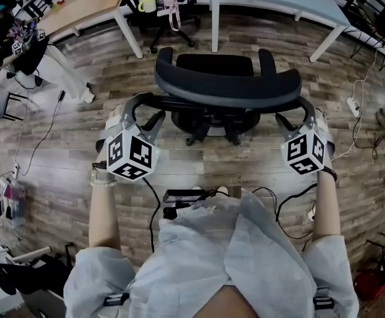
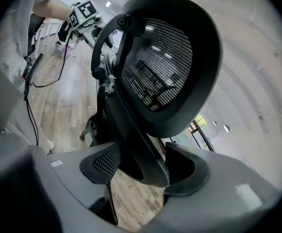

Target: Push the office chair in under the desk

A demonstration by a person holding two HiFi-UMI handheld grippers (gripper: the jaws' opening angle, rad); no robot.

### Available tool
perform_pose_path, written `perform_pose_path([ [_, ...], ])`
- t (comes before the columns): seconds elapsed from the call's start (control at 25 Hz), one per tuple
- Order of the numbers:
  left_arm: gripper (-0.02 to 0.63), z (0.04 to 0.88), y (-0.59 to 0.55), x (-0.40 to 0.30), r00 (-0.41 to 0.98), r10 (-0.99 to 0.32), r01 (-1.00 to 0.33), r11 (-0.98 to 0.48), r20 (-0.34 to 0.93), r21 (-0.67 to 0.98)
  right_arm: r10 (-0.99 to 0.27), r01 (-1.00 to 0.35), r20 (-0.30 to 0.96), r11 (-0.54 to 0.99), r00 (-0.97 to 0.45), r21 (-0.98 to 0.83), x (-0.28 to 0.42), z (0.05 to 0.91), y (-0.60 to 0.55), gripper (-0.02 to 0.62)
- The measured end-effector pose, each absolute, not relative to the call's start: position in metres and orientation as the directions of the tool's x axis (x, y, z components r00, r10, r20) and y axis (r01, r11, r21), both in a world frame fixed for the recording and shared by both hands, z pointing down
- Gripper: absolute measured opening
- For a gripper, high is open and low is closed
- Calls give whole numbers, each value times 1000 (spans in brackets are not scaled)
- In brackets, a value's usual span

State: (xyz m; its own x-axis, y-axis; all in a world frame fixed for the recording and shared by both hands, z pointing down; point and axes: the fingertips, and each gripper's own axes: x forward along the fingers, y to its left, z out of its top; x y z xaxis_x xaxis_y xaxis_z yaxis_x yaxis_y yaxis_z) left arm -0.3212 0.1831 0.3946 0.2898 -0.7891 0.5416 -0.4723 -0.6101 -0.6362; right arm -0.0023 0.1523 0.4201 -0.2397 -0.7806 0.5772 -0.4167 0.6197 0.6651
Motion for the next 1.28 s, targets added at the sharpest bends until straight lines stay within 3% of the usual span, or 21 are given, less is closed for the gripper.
perform_pose_path([
  [0.32, 186, 421, 166, -332, 181, -739, -275, -671, 648, -689, -729, -326, 654, 680, -203, 657, 5, 439, 138, 295],
  [0.88, 189, 453, 148, -323, 118, -691, -128, -723, 713, -679, -662, -125, 738, 749, -127, 650, 4, 459, 126, 299],
  [1.28, 187, 478, 131, -328, 80, -688, -58, -726, 722, -685, -676, -58, 731, 737, -90, 674, 2, 480, 109, 296],
])
